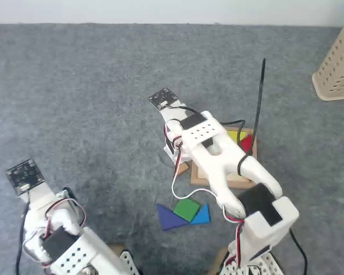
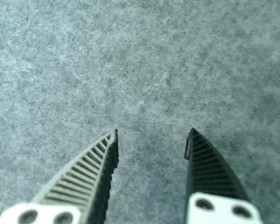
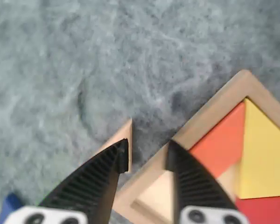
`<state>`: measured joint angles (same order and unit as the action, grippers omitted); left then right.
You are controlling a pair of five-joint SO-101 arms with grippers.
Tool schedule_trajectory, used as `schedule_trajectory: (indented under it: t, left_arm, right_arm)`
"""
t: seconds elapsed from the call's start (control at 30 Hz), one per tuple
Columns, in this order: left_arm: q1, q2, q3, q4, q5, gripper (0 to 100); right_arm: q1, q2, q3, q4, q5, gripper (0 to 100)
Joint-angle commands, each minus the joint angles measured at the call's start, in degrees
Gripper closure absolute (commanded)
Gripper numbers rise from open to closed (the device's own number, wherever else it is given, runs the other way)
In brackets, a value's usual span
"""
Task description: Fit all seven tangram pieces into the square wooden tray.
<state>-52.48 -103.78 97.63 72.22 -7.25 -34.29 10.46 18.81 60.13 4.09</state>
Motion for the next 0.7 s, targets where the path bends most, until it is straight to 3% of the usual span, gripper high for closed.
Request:
schedule_trajectory:
  t: [0.0, 0.3, 0.67]
  left_arm:
    - [0.09, -0.62, -1.10, 0.18, 0.53, 77]
    - [0.09, -0.62, -1.10, 0.18, 0.53, 77]
    - [0.09, -0.62, -1.10, 0.18, 0.53, 77]
  right_arm:
    - [-1.19, -0.84, -3.69, -0.57, -4.92, 80.4]
    - [-6.73, -0.13, -2.90, -0.13, -17.32, 80.3]
    - [-7.52, -0.13, 0.70, -0.04, -18.02, 80.4]
